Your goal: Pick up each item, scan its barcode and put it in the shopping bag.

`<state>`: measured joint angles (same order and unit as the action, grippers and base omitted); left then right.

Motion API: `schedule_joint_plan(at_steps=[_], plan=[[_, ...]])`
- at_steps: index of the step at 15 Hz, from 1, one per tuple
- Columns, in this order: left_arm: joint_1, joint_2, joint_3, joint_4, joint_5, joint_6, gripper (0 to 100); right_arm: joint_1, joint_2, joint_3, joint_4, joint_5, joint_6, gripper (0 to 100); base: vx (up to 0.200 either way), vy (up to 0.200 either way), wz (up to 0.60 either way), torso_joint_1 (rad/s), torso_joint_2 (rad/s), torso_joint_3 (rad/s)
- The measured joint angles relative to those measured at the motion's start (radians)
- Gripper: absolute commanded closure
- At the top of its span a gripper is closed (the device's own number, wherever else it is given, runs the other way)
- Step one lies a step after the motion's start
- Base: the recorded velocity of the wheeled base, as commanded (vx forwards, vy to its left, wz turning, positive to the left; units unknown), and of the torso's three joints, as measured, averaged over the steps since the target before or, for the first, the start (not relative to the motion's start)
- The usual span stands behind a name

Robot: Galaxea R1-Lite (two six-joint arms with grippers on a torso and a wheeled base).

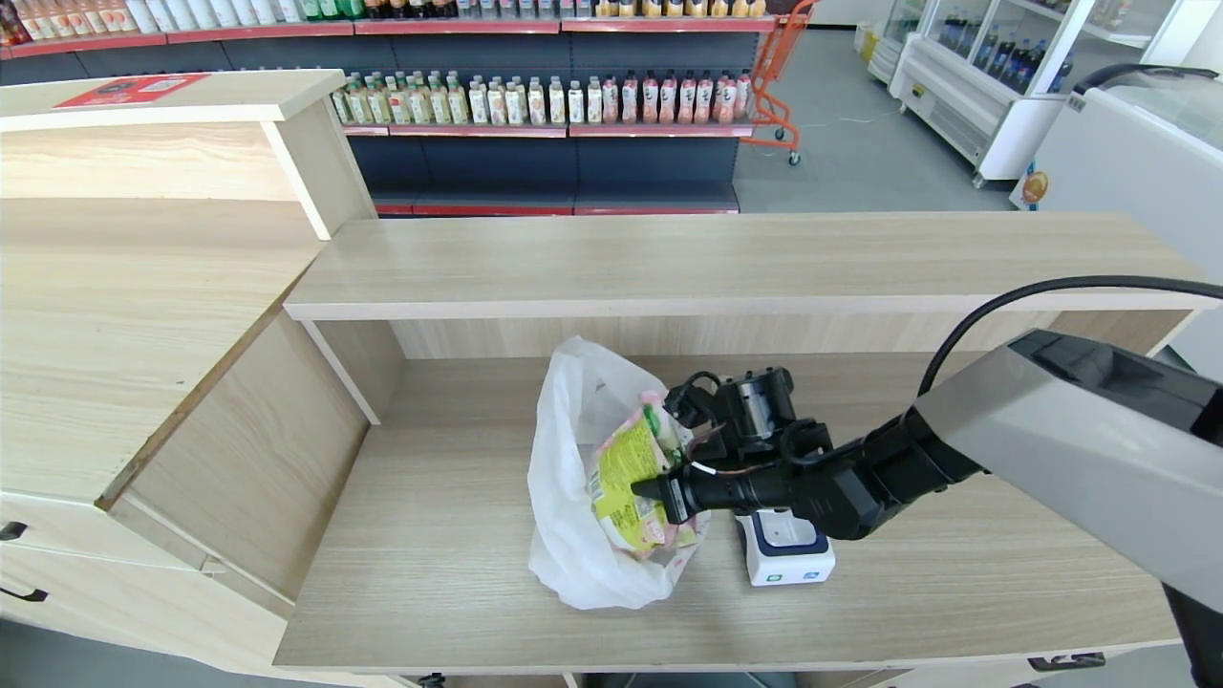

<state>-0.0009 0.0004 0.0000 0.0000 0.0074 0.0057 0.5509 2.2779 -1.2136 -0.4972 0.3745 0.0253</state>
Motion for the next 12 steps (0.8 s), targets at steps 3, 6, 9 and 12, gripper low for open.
schedule_joint_plan(at_steps=[3, 6, 9, 12], plan=[[0.0, 0.0, 0.0, 0.0, 0.0, 0.0, 0, 0.005, -0.011, -0.007, 0.0, 0.028, 0.03, 0, 0.0, 0.0, 0.0, 0.0, 0.0, 0.0], [0.0, 0.0, 0.0, 0.0, 0.0, 0.0, 0, 0.005, -0.049, 0.018, 0.0, 0.05, 0.114, 0, 0.0, 0.0, 0.0, 0.0, 0.0, 0.0], [0.0, 0.0, 0.0, 0.0, 0.0, 0.0, 0, 0.004, -0.114, 0.061, 0.0, 0.052, 0.234, 0, 0.0, 0.0, 0.0, 0.0, 0.0, 0.0], [-0.001, 0.0, 0.0, 0.0, 0.0, 0.0, 0, 0.003, -0.177, 0.089, 0.0, 0.051, 0.327, 0, 0.0, 0.0, 0.0, 0.0, 0.0, 0.0]])
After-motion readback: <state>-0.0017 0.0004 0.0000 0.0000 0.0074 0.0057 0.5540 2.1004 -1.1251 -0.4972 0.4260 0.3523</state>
